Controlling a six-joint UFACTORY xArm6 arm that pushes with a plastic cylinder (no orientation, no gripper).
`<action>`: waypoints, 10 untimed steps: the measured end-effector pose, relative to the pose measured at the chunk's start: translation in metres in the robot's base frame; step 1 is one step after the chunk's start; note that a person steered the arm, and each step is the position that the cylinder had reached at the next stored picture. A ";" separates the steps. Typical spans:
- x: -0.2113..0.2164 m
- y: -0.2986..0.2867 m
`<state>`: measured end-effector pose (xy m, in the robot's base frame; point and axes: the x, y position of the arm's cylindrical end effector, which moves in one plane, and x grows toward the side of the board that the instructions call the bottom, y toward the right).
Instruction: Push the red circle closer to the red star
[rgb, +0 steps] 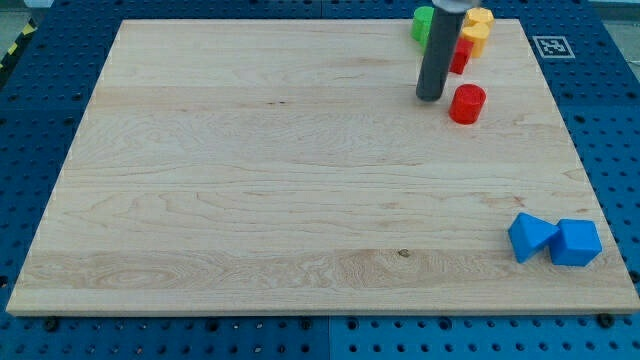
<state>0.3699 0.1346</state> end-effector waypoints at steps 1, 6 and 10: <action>0.039 0.013; 0.034 0.034; -0.014 0.052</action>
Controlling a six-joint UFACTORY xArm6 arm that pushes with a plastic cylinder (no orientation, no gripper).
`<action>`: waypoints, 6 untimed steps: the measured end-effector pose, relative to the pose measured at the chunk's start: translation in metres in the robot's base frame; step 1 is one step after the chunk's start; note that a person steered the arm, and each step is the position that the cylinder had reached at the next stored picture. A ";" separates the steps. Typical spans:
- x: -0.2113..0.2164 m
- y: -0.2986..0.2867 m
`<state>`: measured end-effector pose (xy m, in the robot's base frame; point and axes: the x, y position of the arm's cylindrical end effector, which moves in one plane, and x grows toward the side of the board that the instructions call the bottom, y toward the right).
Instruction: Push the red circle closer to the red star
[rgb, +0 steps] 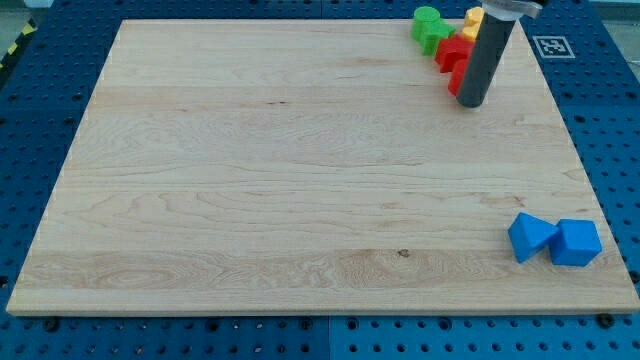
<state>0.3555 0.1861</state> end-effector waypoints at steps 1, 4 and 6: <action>-0.003 0.000; 0.084 -0.026; 0.084 -0.014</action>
